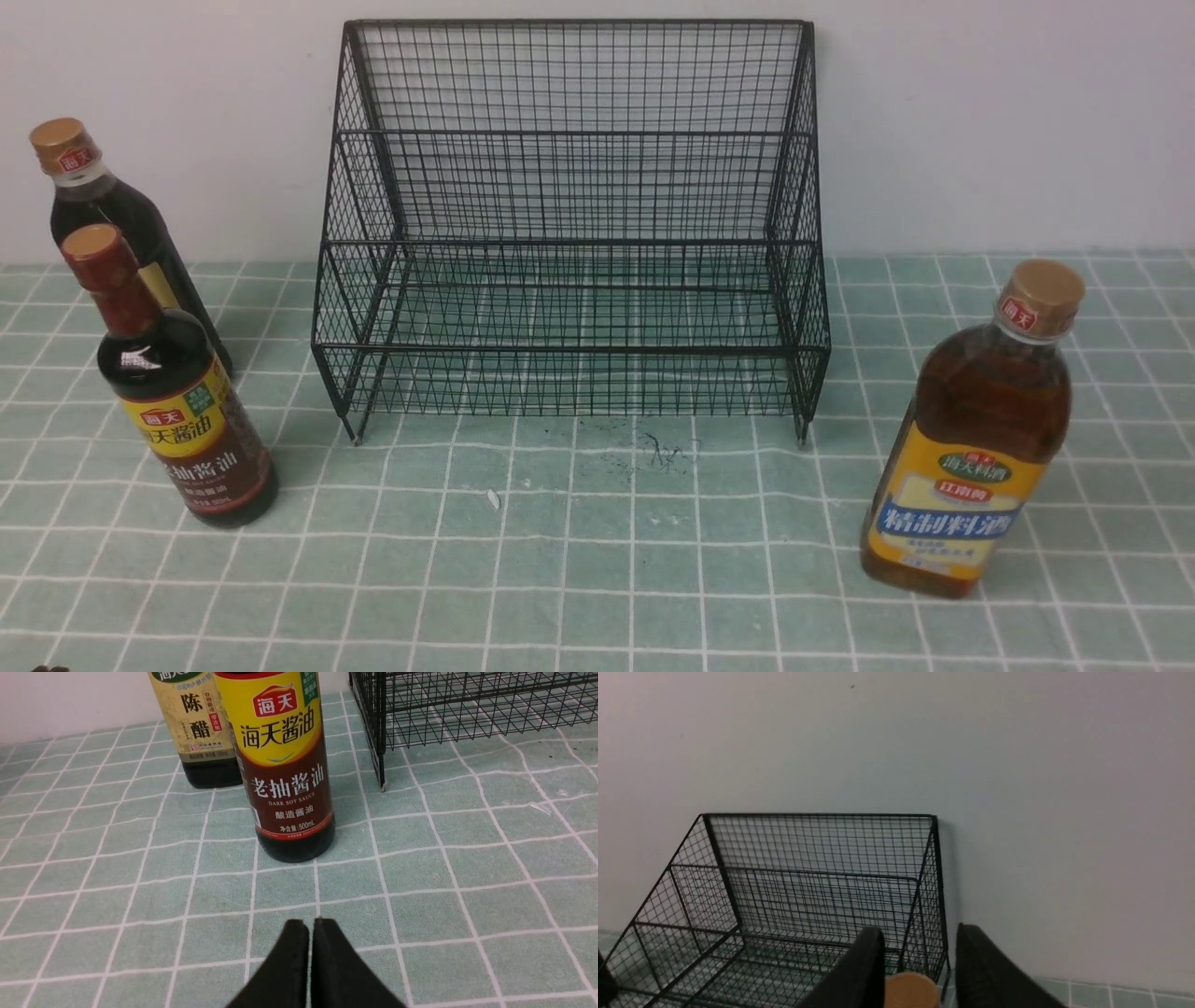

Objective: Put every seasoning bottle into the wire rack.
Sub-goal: Use the right arm to grab the condiment bottle closest to it

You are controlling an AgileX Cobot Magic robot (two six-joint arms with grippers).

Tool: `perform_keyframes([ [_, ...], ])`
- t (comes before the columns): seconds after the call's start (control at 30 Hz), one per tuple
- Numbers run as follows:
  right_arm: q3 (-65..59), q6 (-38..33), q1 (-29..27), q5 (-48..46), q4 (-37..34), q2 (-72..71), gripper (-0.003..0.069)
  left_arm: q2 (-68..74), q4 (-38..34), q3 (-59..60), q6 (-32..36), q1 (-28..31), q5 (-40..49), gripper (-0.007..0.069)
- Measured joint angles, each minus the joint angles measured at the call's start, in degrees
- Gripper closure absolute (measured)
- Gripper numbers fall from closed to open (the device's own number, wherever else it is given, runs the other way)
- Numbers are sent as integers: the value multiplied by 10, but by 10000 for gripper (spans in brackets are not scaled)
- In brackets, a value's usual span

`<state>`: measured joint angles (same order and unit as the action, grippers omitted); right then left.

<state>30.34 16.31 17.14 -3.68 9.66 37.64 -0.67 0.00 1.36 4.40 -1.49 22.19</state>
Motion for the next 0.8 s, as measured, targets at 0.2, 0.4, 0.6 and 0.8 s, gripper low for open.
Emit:
perform_keyframes([
  [0.2, 38, -3, 17, 54, 29, 128, 204, 0, 0, 0, 0, 0, 0, 631],
  [0.4, 43, -7, 17, 87, 34, 227, 148, 0, 0, 0, 0, 0, 0, 631],
  [0.6, 48, -13, 11, 77, 33, 277, 145, 0, 0, 0, 0, 0, 0, 631],
  [0.8, 47, -16, 10, 64, 33, 287, 194, 0, 0, 0, 0, 0, 0, 631],
])
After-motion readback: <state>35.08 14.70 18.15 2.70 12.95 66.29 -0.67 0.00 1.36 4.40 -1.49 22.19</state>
